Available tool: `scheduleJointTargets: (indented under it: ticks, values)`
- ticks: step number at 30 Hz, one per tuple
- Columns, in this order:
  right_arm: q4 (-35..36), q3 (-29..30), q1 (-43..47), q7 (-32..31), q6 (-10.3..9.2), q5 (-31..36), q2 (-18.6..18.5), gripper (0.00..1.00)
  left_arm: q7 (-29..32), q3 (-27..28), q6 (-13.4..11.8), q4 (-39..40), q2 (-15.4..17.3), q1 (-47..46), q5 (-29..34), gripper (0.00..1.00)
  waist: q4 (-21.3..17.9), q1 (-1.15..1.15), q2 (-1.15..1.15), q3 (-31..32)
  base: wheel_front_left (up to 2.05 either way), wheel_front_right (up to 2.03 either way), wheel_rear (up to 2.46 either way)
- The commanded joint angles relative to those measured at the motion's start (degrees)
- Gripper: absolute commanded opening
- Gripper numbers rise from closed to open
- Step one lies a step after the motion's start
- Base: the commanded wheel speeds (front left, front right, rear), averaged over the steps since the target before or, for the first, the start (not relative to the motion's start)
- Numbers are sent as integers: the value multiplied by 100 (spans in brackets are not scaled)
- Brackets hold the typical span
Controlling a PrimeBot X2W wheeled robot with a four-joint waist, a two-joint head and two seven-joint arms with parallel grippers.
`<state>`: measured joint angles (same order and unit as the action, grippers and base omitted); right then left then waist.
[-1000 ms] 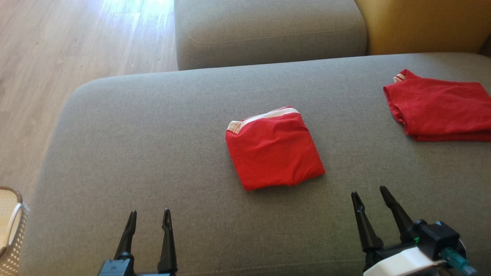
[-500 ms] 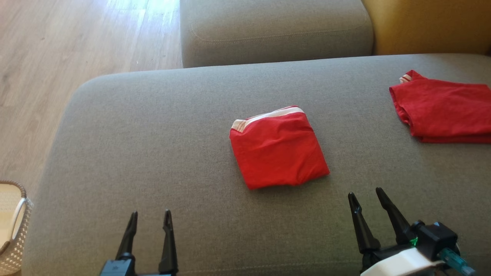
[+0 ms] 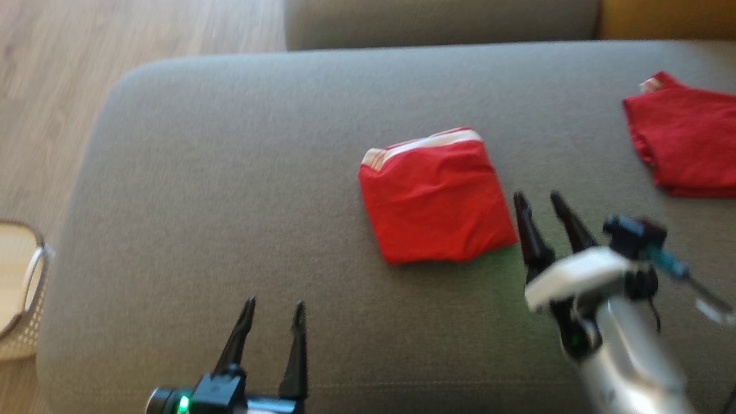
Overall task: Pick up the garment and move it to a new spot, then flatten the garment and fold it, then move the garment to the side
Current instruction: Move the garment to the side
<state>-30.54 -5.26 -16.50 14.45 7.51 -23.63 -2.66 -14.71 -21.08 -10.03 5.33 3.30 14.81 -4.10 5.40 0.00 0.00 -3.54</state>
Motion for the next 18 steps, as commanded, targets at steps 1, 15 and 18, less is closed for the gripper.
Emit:
scheduleJointTargets:
  ticks: [1,15,18]
  values:
    - [-166,-118,-520,55,-2,-62,-21,100,-29,82,40,177,-42,-368,-26,100,166,0,0,-281,0,0,0]
    - [-3183,-360,-2565,-468,-2,-367,-320,100,-29,21,223,114,-42,-757,-382,100,695,0,0,-645,0,0,0]
    - [-3376,-526,-2664,-528,-2,-410,-303,45,-29,46,236,107,-42,-750,-369,100,718,0,0,-654,0,0,0]
